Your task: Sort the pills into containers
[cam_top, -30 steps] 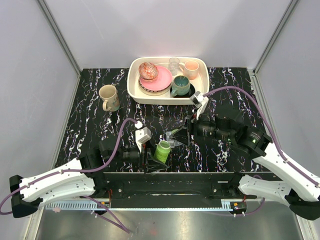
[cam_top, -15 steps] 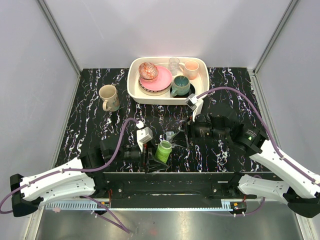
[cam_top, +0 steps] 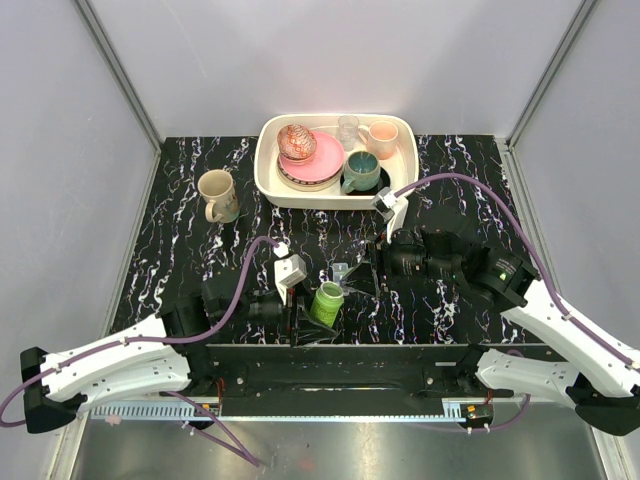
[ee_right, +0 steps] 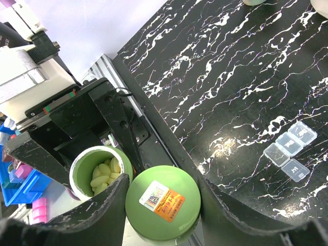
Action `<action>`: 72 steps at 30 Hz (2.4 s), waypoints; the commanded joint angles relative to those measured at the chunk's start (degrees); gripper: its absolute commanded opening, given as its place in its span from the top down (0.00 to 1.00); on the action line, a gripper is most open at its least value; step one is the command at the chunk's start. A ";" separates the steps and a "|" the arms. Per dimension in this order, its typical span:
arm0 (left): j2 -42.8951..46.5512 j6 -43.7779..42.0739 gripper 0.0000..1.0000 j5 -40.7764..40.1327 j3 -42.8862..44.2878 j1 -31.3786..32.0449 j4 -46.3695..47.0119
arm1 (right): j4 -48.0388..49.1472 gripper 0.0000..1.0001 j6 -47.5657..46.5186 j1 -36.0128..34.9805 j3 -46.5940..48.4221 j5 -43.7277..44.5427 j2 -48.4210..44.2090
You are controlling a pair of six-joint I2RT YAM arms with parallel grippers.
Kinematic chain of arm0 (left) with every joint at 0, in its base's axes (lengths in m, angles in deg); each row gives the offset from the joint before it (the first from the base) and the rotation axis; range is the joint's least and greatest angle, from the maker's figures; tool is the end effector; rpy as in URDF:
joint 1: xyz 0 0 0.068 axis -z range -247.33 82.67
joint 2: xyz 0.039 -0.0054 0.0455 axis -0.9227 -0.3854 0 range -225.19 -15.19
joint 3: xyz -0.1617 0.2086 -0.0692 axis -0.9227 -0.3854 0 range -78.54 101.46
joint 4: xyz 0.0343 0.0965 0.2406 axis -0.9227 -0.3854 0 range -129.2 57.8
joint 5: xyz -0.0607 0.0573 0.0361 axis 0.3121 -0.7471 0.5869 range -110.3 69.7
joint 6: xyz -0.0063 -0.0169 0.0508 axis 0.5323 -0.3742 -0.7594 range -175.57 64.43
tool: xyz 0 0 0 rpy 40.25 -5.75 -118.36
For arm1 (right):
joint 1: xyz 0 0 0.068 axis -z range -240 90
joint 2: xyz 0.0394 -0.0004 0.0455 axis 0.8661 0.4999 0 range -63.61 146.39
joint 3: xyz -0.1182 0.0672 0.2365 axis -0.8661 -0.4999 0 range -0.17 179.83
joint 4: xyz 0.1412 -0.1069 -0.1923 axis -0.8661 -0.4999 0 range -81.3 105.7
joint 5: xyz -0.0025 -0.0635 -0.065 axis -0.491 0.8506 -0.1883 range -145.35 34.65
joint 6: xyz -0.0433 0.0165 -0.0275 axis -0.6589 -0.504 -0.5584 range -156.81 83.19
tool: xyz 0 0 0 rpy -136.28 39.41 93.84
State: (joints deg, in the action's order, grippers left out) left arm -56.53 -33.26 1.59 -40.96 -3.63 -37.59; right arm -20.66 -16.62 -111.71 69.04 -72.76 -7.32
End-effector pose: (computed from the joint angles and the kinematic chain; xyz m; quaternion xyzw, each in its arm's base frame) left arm 0.0661 -0.1635 0.3148 0.3793 0.6556 -0.5399 0.3671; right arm 0.1142 0.1620 0.4035 -0.3044 0.7728 0.4209 0.3648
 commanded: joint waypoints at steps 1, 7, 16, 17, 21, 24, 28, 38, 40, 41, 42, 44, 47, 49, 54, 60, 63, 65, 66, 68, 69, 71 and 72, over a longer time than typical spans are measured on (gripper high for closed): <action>-0.49 -0.33 1.00 -0.53 2.50 0.11 2.49 | 1.73 1.00 0.29 -0.33 3.39 -1.93 -1.10; -0.41 -0.68 1.00 -0.71 2.50 0.11 1.96 | 1.73 1.00 0.56 -0.33 3.83 -3.16 -0.66; -0.58 -0.68 1.00 -0.62 2.32 0.11 2.05 | 1.64 1.00 0.73 -0.33 4.18 -3.07 -0.66; -0.58 -0.60 1.00 -0.88 2.32 0.11 1.87 | 1.73 1.00 0.73 -0.33 4.09 -3.24 -0.57; -0.32 -0.95 1.00 -1.41 2.76 0.11 1.26 | 1.03 1.00 0.56 -0.33 3.65 -3.42 -0.48; -0.14 -1.12 1.00 -1.67 3.02 0.11 0.91 | 0.15 1.00 0.47 -0.33 3.48 -3.42 -0.39; 0.12 -1.30 1.00 -2.11 3.11 0.11 0.64 | -1.34 1.00 0.12 -0.33 3.21 -3.68 -0.22; 0.12 -1.47 1.00 -2.29 3.55 0.11 0.64 | -2.93 1.00 0.47 -0.33 1.81 -3.77 0.48; 0.21 -1.48 1.00 -2.29 3.55 0.11 0.73 | -3.10 1.00 0.47 -0.33 1.63 -3.77 0.57; 0.21 -1.47 1.00 -2.29 3.55 0.11 0.64 | -3.19 1.00 0.47 -0.33 1.54 -3.77 0.75; 0.30 -1.47 1.00 -2.29 3.55 0.11 0.64 | -3.37 1.00 0.38 -0.33 1.54 -3.69 0.84; 0.12 -1.48 1.00 -2.20 3.55 0.11 0.73 | -3.54 1.00 0.47 -0.33 1.45 -3.68 1.01; 0.03 -1.48 1.00 -2.29 3.64 0.11 0.64 | -3.72 1.00 0.56 -0.33 1.45 -3.86 1.27; 0.12 -1.47 1.00 -2.38 3.55 0.11 0.64 | -4.33 1.00 0.38 -0.33 1.45 -4.12 1.54; 1.09 -1.65 1.00 -4.04 3.46 0.11 0.47 | -5.39 1.00 0.03 -0.33 1.37 -4.21 1.19; 3.02 -1.56 1.00 -7.38 3.20 0.11 0.90 | -6.00 1.00 0.03 -0.33 0.66 -4.47 0.84; 3.81 -1.47 1.00 -8.53 3.11 0.11 1.34 | -6.00 1.00 0.12 -0.33 0.40 -4.83 0.75; 4.16 -1.39 1.00 -9.06 3.02 0.11 1.52 | -6.18 1.00 0.12 -0.24 0.31 -5.26 0.75; 4.43 -1.39 1.00 -9.23 3.02 0.11 1.52 | -6.09 1.00 0.20 -0.33 0.14 -5.44 0.84; 4.69 -1.30 1.00 -9.41 2.93 0.11 1.61 | -6.09 1.00 0.20 -0.33 -0.04 -5.70 0.84; 4.87 -1.30 1.00 -9.41 2.93 0.11 1.61 | -6.18 1.00 0.29 -0.33 -0.21 -5.79 0.84; 4.87 -1.30 1.00 -9.15 2.93 0.11 1.61 | -6.09 1.00 0.38 -0.33 -0.22 -5.71 0.84; 4.69 -1.30 1.00 -8.97 2.93 0.11 1.61 | -6.18 1.00 0.56 -0.33 -0.04 -5.45 0.75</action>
State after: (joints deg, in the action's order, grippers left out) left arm -52.42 -34.44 -6.30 -40.63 -3.43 -41.04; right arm -27.33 -16.12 -111.73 68.72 -77.13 -6.07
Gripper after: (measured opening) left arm 0.561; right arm 0.578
